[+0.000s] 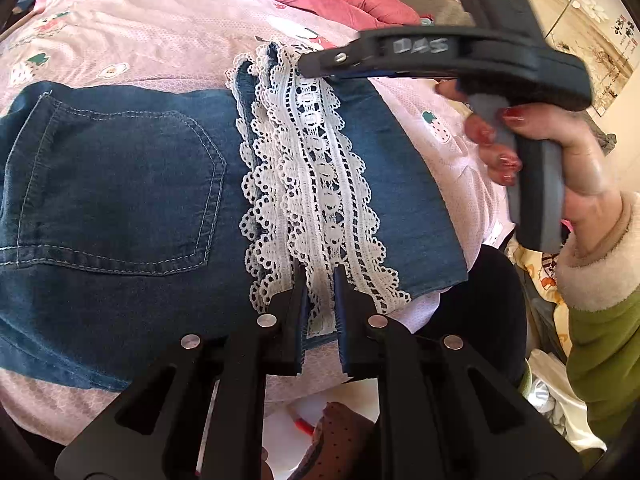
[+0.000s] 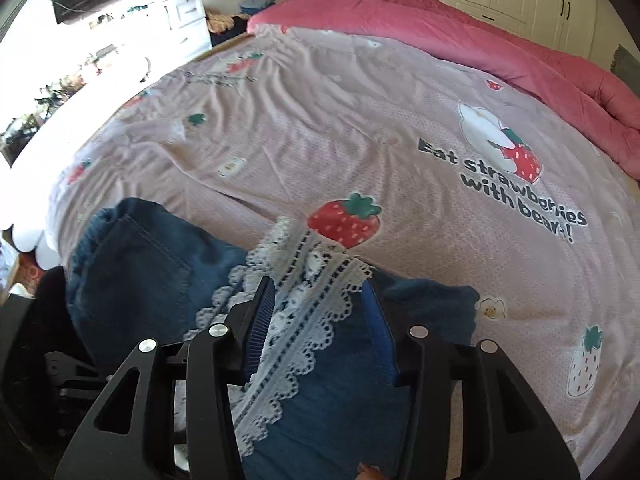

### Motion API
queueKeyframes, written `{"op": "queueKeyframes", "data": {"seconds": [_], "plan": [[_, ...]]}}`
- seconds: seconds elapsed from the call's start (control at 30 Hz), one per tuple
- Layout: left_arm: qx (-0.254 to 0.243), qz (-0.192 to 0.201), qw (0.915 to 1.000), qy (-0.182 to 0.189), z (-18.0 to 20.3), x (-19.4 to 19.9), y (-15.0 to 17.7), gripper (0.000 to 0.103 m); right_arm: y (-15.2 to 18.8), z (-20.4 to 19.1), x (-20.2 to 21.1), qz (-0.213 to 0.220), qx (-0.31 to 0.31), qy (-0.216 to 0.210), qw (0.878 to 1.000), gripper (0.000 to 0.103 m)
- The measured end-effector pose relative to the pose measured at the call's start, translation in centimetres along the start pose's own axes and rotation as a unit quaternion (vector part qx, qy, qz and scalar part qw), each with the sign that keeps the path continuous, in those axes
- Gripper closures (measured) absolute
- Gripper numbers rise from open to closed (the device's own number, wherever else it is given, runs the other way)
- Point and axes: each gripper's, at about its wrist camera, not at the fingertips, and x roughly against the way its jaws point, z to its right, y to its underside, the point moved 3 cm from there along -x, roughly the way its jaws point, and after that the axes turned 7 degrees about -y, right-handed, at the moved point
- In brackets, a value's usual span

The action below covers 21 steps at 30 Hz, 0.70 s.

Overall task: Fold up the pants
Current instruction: 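Lay the lace trim flat along the denim with both grippers, then release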

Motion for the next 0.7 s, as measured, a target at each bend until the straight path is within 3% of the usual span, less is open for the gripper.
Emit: {"op": "queueKeyframes", "data": {"seconds": [0.4, 0.53, 0.63, 0.7], "plan": [[0.002, 0.0, 1.0, 0.0, -0.3, -0.6, 0.0, 0.096, -0.5, -1.0, -5.7, -0.015, -0.003, -0.018, 1.0, 0.049], [0.003, -0.001, 1.0, 0.002, -0.4, -0.7, 0.1, 0.096, -0.7, -0.7, -4.3, -0.006, -0.015, -0.041, 0.999, 0.044], [0.003, -0.002, 1.0, 0.003, -0.6, -0.5, 0.0, 0.096, -0.9, -0.5, -1.1, 0.028, -0.027, -0.075, 0.996, 0.039], [0.002, -0.002, 1.0, 0.002, -0.5, -0.6, 0.0, 0.095, -0.5, -0.8, 0.7, 0.045, -0.02, -0.074, 0.996, 0.036]]}}
